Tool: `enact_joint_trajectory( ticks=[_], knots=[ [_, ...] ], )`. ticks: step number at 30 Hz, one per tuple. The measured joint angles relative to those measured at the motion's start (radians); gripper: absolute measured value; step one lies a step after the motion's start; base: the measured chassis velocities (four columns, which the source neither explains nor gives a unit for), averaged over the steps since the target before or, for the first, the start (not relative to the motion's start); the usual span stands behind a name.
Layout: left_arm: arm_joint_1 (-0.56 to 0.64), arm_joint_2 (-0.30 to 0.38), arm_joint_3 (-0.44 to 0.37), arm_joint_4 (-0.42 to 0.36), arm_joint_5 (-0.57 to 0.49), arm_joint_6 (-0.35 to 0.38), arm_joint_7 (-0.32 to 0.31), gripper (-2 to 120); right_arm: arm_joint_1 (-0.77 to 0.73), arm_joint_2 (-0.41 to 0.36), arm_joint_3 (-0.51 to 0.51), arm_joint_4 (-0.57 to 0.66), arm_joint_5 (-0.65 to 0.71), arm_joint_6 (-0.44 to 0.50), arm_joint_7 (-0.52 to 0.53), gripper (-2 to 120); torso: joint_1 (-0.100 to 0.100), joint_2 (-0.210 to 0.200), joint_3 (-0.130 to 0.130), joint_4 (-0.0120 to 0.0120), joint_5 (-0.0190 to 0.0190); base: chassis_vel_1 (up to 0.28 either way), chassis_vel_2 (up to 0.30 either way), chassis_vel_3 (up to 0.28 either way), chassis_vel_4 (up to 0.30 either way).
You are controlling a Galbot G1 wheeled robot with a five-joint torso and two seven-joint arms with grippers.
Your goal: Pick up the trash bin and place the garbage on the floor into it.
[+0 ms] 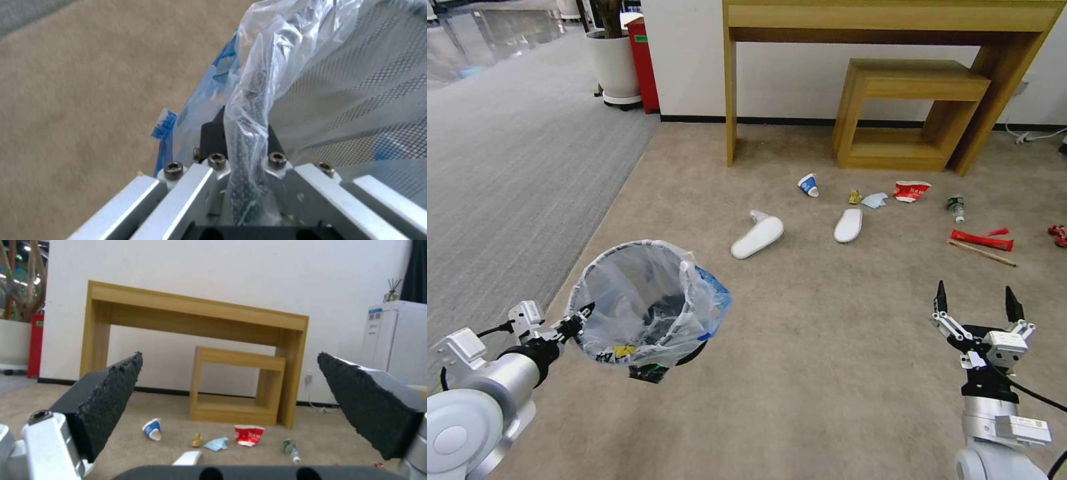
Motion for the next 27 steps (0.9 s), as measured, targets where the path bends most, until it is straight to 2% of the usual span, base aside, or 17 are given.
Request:
enact_joint_trajectory(
  ticks=[16,27],
  knots=[
    [0.010,0.028,-0.023,0.032,0.144,0.000,-0.022,1,-0.009,0.002,0.000,0.016,-0.004,0.000,-0.002,100,0.000,0.000,0.000,-0.0001,-0.0002,-0.189,0.190,0.181,-0.188],
    [0.015,0.030,-0.051,0.043,0.136,0.000,-0.030,1,-0.012,0.005,0.000,0.017,-0.006,0.001,-0.003,100,0.000,0.000,0.000,-0.0001,0.0001,-0.195,0.192,0.199,-0.186]
  ],
)
